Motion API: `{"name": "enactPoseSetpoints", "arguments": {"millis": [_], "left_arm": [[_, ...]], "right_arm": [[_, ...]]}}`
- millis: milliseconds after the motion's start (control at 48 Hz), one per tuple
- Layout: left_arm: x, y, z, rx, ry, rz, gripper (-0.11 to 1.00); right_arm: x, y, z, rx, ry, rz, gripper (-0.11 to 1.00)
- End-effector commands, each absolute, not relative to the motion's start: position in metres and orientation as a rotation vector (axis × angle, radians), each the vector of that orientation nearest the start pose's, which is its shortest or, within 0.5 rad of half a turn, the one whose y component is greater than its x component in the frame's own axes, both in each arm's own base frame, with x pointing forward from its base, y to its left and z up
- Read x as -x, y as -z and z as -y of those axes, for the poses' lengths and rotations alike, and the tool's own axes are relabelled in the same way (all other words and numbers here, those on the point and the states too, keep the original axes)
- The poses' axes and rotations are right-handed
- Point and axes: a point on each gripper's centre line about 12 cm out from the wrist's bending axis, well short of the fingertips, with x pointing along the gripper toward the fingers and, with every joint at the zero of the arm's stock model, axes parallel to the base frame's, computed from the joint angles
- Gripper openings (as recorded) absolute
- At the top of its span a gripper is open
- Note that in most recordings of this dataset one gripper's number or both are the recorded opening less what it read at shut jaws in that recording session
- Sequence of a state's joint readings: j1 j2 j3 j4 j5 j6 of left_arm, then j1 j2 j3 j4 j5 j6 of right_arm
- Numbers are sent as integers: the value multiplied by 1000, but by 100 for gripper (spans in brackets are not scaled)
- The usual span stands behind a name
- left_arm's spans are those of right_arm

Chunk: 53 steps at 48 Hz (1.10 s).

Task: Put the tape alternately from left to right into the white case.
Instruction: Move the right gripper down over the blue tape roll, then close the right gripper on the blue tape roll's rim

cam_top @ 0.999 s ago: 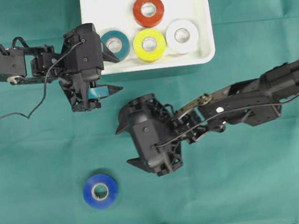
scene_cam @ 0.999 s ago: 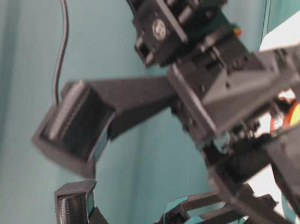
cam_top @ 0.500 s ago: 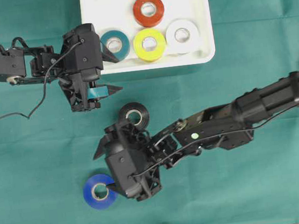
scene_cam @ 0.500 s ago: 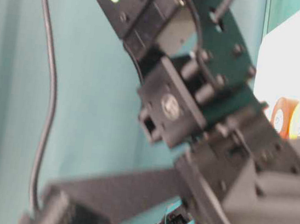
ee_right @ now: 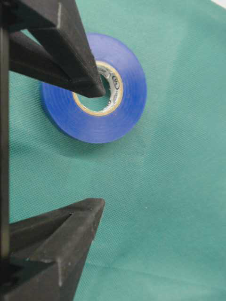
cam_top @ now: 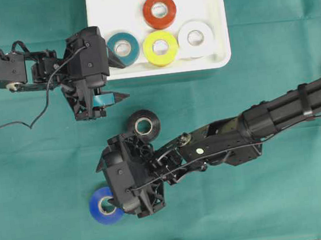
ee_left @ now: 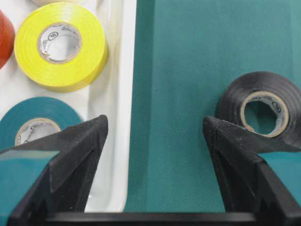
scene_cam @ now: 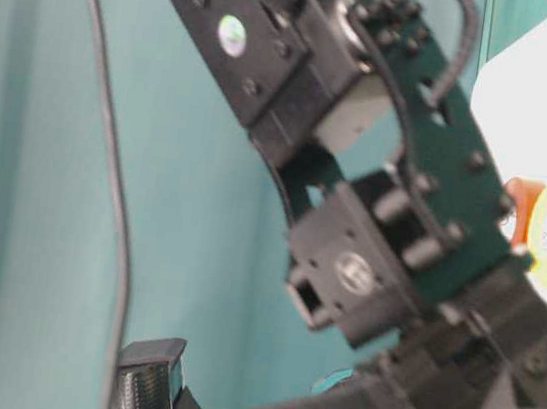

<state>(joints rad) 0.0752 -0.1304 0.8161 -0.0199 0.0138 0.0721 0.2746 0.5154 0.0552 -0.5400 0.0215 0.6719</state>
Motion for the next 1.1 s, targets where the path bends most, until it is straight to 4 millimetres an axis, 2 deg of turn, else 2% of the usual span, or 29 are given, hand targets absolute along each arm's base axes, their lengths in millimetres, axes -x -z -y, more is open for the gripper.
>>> {"name": "enactPoseSetpoints", "arguments": {"millis": [0, 187, 562, 833, 1083], "left_arm": [[-345, -174, -25, -24, -52, -672, 81], [-344, -173, -25, -21, -53, -675, 81], [-341, -169, -25, -19, -53, -687, 81], [-340, -167, -25, -19, -53, -691, 81], [-340, -168, -25, -19, -53, -691, 80]], "right_arm": [[-537, -148, -153, -65, -221, -558, 75], [-541, -135, -156, -95, -187, -605, 75], [-551, -127, -167, -84, -164, -636, 74], [-554, -116, -164, -80, -123, -682, 74], [-555, -115, -164, -79, -122, -684, 73]]}}
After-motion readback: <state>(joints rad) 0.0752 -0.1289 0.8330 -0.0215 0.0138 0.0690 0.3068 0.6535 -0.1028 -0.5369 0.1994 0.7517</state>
